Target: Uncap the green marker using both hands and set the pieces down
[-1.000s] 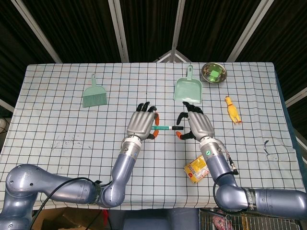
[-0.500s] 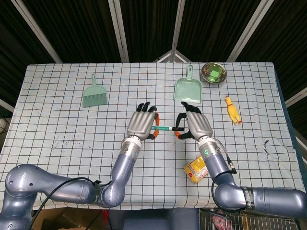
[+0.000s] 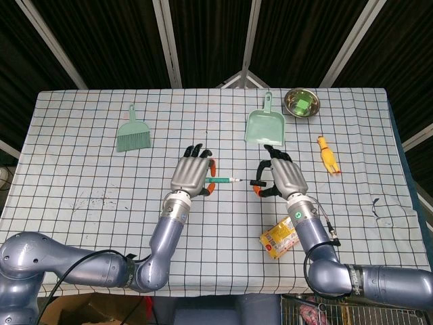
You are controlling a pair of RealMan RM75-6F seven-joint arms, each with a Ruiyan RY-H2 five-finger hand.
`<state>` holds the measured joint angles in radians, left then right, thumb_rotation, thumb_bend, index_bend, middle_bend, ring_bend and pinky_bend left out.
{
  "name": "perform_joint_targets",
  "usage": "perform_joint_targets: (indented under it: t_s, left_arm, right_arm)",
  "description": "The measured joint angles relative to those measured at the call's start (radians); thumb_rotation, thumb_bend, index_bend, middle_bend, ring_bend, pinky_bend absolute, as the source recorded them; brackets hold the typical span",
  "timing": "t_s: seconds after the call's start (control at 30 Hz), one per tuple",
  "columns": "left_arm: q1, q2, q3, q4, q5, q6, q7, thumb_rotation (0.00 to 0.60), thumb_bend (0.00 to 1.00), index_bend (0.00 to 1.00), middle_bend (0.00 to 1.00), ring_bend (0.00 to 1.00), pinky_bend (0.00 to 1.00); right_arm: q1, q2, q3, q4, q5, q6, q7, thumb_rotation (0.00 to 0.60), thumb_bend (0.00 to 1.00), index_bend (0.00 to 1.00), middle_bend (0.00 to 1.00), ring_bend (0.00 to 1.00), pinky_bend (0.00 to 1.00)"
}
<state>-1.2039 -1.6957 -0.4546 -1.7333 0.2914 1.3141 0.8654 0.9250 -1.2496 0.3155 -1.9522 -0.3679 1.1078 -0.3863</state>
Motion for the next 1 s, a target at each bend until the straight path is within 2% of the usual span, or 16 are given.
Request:
perform_joint_targets:
  t_s: [0.23,0.37,0.57,0.7,1.0]
  left_arm:
    - [0.055,0.071,0.036,-0.047,-0.005,-0.003,-0.01,0.6,0.59,0.62,0.17,0.0,0.0]
    - [0.105,0.122,0.086,-0.056,-0.015,-0.02,-0.018,0.6,0.58,0.52,0.15,0.0,0.0]
    - [0.129,0.148,0.113,-0.026,-0.037,-0.095,-0.034,0.6,0.54,0.4,0.1,0.0,0.0]
    - [0.135,0.165,0.125,-0.008,-0.052,-0.15,-0.044,0.6,0.53,0.32,0.08,0.0,0.0]
    - [0.154,0.225,0.137,-0.033,-0.065,-0.197,-0.081,0.6,0.53,0.22,0.06,0.0,0.0]
  right_arm:
    - [-0.028,0.004,-0.021,0.028,-0.022,-0.042,0.037,0.6,0.35,0.64,0.0,0.06,0.0]
    - [-0.028,-0.025,-0.031,0.069,-0.019,-0.078,0.053,0.6,0.34,0.47,0.0,0.05,0.0]
    - [-0.01,-0.048,-0.041,0.091,0.037,-0.104,0.043,0.6,0.18,0.31,0.0,0.03,0.0]
    - [-0.002,-0.055,-0.039,0.101,0.061,-0.112,0.044,0.6,0.13,0.27,0.0,0.03,0.0]
    - [-0.02,-0.038,-0.034,0.088,0.026,-0.091,0.067,0.6,0.13,0.24,0.0,0.03,0.0]
